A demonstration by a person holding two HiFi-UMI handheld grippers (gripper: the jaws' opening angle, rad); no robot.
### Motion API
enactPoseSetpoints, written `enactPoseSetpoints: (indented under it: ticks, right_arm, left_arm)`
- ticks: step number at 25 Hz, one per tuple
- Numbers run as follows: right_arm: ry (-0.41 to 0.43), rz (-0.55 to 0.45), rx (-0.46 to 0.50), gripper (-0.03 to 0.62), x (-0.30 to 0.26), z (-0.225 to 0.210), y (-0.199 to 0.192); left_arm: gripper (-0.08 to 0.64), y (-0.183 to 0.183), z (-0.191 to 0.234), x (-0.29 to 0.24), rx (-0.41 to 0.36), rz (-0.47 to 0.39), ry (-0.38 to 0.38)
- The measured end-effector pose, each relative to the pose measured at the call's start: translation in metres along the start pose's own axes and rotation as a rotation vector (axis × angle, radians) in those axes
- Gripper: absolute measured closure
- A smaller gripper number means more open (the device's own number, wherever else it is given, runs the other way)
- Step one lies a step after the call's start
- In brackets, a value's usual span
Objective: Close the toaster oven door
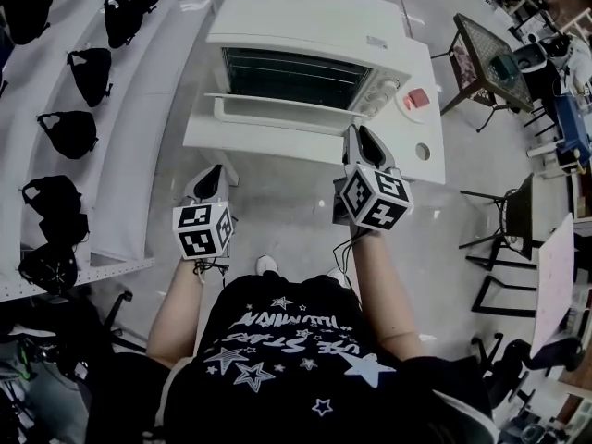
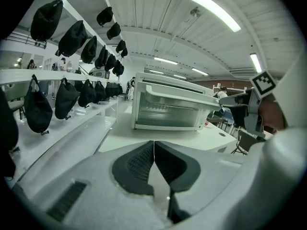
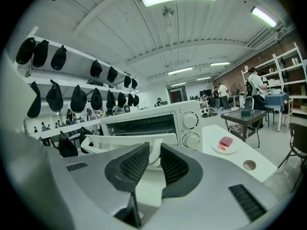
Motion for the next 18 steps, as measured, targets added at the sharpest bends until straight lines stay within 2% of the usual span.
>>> enactPoseSetpoints:
  ticks: [10,18]
  right_arm:
    - [-0.002,-0.041,-0.007,0.518,-0.024,0.000,0.025]
    - [-0.005,-0.067,-0.003,0.518,-0.044,-0.007,0.046]
  left_arm:
    - [0.538,0.020,0.003,-0.010,-0.005,-0.033,-0.011]
    - [0.538,0.021,-0.006,-0.013,0.010,-0.032,-0.028]
Point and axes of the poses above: the fingertips, and each gripper's own axes: x backward along the fingers, z to its left, y out of its top, the point moved 4 cm from there along x, backward along the fingers, and after that the axes turned 2 degrees about -y, right-handed, at the moved point
